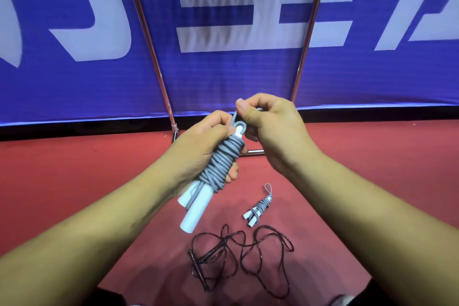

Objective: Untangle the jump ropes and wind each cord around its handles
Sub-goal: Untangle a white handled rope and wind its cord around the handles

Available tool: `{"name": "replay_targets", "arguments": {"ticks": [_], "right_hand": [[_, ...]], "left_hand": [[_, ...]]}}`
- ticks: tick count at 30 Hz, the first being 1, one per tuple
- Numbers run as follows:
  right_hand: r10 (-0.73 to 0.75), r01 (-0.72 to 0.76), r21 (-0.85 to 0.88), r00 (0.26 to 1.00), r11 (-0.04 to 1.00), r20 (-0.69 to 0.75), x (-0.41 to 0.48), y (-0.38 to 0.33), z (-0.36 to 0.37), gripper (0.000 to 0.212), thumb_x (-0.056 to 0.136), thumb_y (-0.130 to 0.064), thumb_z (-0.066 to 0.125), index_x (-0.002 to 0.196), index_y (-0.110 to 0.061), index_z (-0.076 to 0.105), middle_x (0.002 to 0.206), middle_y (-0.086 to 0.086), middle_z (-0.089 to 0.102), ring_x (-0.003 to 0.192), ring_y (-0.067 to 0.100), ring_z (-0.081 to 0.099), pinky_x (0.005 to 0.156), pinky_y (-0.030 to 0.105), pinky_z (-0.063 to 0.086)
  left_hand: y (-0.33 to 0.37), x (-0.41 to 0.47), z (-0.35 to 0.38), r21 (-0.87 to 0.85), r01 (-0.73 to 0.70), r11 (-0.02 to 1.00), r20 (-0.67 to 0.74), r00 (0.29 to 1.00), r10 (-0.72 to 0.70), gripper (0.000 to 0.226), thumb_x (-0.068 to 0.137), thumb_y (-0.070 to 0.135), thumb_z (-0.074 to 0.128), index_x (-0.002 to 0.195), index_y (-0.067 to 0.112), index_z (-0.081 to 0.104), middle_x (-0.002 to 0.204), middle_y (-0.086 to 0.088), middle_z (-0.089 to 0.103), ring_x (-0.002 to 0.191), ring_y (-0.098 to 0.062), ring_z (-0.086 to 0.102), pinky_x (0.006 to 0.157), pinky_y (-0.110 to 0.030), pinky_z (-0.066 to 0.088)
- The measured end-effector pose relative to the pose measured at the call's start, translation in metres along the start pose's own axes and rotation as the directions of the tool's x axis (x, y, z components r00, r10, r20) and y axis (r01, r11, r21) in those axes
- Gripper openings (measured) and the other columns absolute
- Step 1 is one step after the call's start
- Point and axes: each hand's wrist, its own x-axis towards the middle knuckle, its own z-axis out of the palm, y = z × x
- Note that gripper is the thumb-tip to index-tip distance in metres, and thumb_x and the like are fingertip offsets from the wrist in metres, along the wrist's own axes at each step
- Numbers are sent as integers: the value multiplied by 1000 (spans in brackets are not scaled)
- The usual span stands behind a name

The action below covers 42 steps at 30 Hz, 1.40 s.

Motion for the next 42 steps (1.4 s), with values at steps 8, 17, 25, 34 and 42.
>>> {"name": "replay_targets", "arguments": {"ticks": [8, 17, 25, 34, 42], "right_hand": [[66, -169, 383, 961, 908, 268, 8, -1, -8, 11, 95, 3, 51, 101, 6, 59, 81, 16, 63, 66, 20, 65, 69, 26, 56], [67, -178, 400, 959, 899, 277, 15, -3, -13, 14, 94, 8, 49, 99, 8, 62, 72, 11, 68, 63, 17, 68, 66, 24, 58], [-61, 103, -101, 933, 990, 353, 16, -6, -26, 16, 92, 6, 57, 99, 2, 70, 71, 16, 68, 65, 24, 65, 71, 29, 56], [47, 14, -139, 902, 990, 429, 14, -14, -22, 38, 85, 7, 65, 122, 3, 60, 69, 9, 62, 60, 21, 64, 66, 25, 54], [47, 75, -289, 918, 954, 394, 9, -18, -21, 4, 86, 0, 69, 86, 1, 65, 78, 26, 66, 62, 20, 62, 62, 34, 59]], "left_hand": [[7, -6, -8, -241, 11, 970, -62, 998, -27, 15, 100, 23, 47, 87, 16, 46, 77, -15, 63, 39, -24, 51, 41, -24, 44], [8, -10, -5, -344, -40, 938, -97, 995, 7, 10, 99, 24, 46, 91, 18, 44, 79, -10, 66, 42, -23, 52, 41, -24, 45], [4, -6, -3, -193, 14, 981, -188, 981, -51, 17, 102, 22, 48, 86, 21, 45, 86, -19, 63, 44, -26, 55, 45, -28, 46], [2, -13, -13, 203, -68, 977, -81, 993, 85, 11, 101, 26, 50, 95, 17, 47, 69, -11, 60, 52, -31, 61, 47, -36, 51], [-1, -13, -12, 251, -137, 958, -47, 987, 153, 10, 99, 24, 52, 91, 19, 48, 79, -15, 59, 54, -31, 63, 47, -36, 52]]}}
